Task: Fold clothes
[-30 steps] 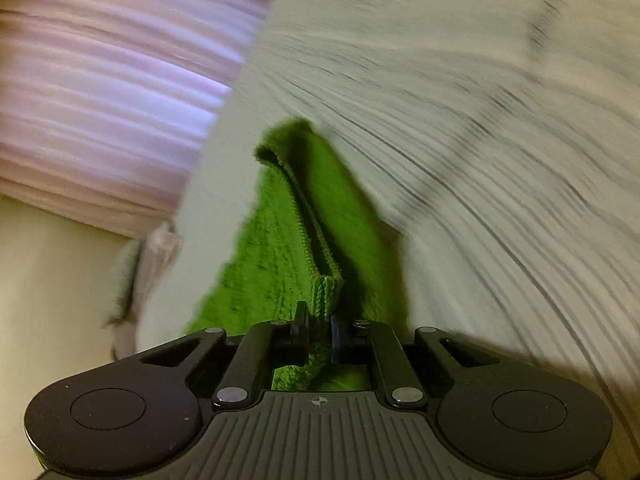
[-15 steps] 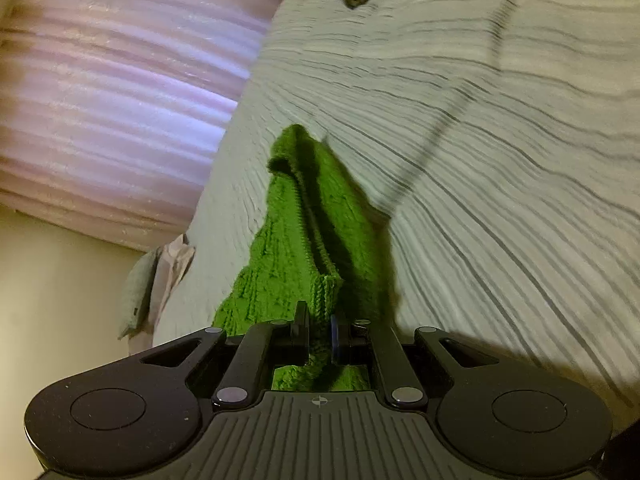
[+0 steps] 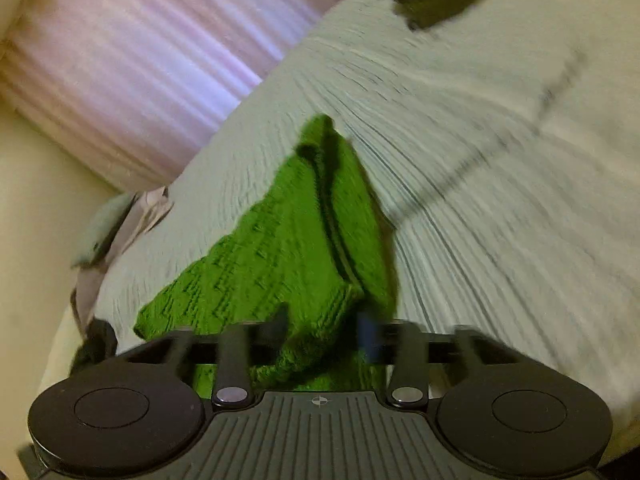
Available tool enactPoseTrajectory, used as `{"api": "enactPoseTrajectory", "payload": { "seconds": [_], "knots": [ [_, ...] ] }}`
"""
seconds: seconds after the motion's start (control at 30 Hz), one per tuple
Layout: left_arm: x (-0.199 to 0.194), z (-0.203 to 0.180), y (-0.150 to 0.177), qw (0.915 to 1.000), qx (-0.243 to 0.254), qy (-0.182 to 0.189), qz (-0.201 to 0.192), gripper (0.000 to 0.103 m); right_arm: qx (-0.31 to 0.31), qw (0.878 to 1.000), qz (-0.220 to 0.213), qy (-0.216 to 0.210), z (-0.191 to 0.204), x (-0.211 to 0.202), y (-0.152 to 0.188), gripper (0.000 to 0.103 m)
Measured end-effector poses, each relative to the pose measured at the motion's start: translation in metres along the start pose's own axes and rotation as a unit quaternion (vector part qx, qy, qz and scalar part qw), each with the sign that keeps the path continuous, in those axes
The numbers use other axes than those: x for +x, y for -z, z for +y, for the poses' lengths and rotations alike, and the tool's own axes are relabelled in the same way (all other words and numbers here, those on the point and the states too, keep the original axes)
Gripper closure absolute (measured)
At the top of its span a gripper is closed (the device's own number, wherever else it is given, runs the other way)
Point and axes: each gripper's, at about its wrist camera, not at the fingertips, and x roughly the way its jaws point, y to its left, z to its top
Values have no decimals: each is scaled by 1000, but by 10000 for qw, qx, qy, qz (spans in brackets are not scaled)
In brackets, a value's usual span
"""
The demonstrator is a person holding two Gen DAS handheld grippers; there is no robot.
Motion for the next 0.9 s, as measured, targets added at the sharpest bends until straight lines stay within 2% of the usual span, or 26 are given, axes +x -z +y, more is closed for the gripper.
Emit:
{"api": "enactPoseTrajectory", "payload": {
  "seconds": [0.13,0.27,0.37,0.53,0.57,0.6,0.63,0.67,0.7,0.8,0.9],
  "knots": [
    [-16,-8,-40,9972,527,-242,-461,76,-950,9922,-528,612,26,-10,-24,53],
    [5,-21,-88,9925,816,-248,-870,77,-1663,9798,-864,696,55,5,-53,53],
    [40,-30,-108,9888,1109,-433,-896,86,-2203,9688,-947,627,75,34,-67,70],
    [97,-21,-120,9880,1189,-697,-694,93,-2851,9519,-750,834,82,101,-76,77],
    [108,-16,-118,9888,1158,-744,-583,93,-2917,9498,-661,915,77,114,-77,78],
    [119,-11,-115,9893,1132,-794,-470,93,-2975,9475,-551,1031,71,130,-77,82],
    [128,-4,-110,9893,1130,-861,-346,94,-3029,9447,-416,1184,63,144,-76,91],
    [135,2,-104,9892,1121,-913,-243,94,-3041,9421,-227,1393,53,157,-74,94],
    [137,6,-99,9899,1077,-888,-245,93,-2956,9434,-67,1499,41,165,-72,94],
    [133,16,-88,9913,987,-828,-287,92,-2401,9630,-70,1224,16,157,-68,94],
    [121,17,-92,9929,826,-802,-290,92,-2091,9711,-36,1155,8,141,-70,94]
  ]
}}
